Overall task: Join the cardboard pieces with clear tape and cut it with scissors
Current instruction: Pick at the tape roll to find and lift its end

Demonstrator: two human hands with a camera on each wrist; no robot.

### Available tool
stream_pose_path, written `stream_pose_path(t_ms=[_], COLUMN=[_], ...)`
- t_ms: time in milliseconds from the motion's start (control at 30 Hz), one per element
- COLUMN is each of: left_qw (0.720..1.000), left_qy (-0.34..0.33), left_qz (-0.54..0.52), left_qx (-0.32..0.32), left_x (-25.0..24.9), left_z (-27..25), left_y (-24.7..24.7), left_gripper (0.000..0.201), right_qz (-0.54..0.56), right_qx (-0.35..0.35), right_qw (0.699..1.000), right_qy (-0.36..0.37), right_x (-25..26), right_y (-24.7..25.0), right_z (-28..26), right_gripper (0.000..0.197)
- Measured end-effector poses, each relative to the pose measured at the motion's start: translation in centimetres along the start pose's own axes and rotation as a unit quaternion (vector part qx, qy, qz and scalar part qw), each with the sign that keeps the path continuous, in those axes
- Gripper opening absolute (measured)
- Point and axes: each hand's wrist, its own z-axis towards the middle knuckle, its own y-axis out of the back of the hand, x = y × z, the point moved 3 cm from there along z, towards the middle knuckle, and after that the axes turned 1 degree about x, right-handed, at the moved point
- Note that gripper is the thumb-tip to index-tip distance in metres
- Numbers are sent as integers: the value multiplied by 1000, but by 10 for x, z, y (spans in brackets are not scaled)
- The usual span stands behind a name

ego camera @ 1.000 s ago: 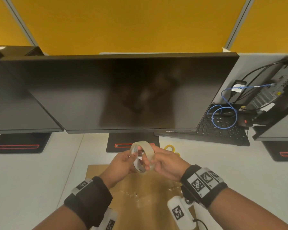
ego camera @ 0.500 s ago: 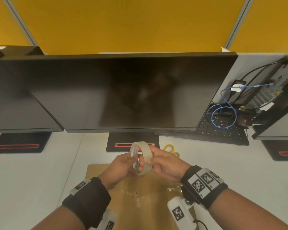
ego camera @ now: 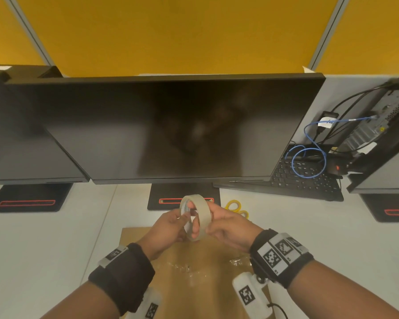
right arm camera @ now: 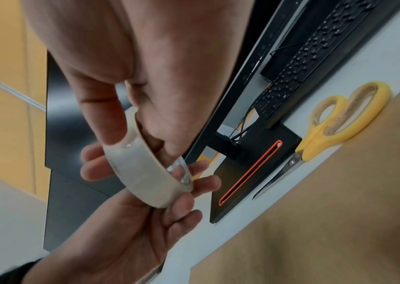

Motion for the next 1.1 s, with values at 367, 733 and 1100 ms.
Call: stream_pose_path(t_ms=[367,733,1100], left_qw=[942,945,976], left_qy=[-162,-154,-139], left_qz=[276,229,114], left_qx=[-103,-177,-122], left_x=[-3,-9,-10], left_z=[-2,3,1], left_y=[6,12,12], left_gripper=[54,30,24], right_qz=[-46,-19,-1], right_qx=[-43,-24,-32], right_qw=[998,999,999], right_qy=[-24,-13,0], right_x=[0,1,12], right_y=[2,-1,-1], right_z=[0,-1,1], right_gripper=[34,42,30])
